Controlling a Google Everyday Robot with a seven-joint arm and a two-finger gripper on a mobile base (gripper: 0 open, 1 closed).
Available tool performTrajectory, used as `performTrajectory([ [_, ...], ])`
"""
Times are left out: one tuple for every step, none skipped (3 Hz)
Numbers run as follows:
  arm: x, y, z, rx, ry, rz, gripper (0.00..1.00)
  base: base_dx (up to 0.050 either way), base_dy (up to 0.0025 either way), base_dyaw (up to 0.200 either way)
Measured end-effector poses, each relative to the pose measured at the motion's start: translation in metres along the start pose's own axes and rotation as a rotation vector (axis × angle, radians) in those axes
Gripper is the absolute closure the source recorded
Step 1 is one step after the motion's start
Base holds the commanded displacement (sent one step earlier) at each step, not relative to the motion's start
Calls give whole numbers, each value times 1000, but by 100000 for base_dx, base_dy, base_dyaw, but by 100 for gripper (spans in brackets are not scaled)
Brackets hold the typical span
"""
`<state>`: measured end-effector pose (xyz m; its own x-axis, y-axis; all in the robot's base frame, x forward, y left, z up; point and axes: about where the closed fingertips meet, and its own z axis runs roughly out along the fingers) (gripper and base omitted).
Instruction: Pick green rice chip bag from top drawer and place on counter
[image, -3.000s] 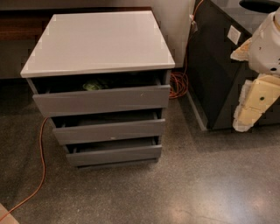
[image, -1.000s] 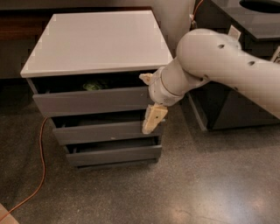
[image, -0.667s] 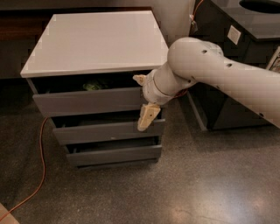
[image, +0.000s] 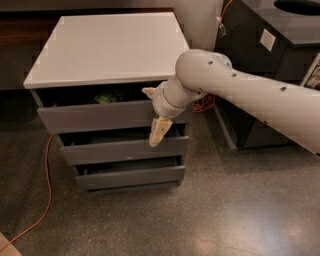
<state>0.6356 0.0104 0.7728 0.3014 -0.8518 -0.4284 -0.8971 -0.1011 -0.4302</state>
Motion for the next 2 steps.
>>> performTrajectory([
  [0,-2,15,-16,-1,-14,0,0,0,0],
  [4,-11,37,-32,-16,-24,0,0,0,0],
])
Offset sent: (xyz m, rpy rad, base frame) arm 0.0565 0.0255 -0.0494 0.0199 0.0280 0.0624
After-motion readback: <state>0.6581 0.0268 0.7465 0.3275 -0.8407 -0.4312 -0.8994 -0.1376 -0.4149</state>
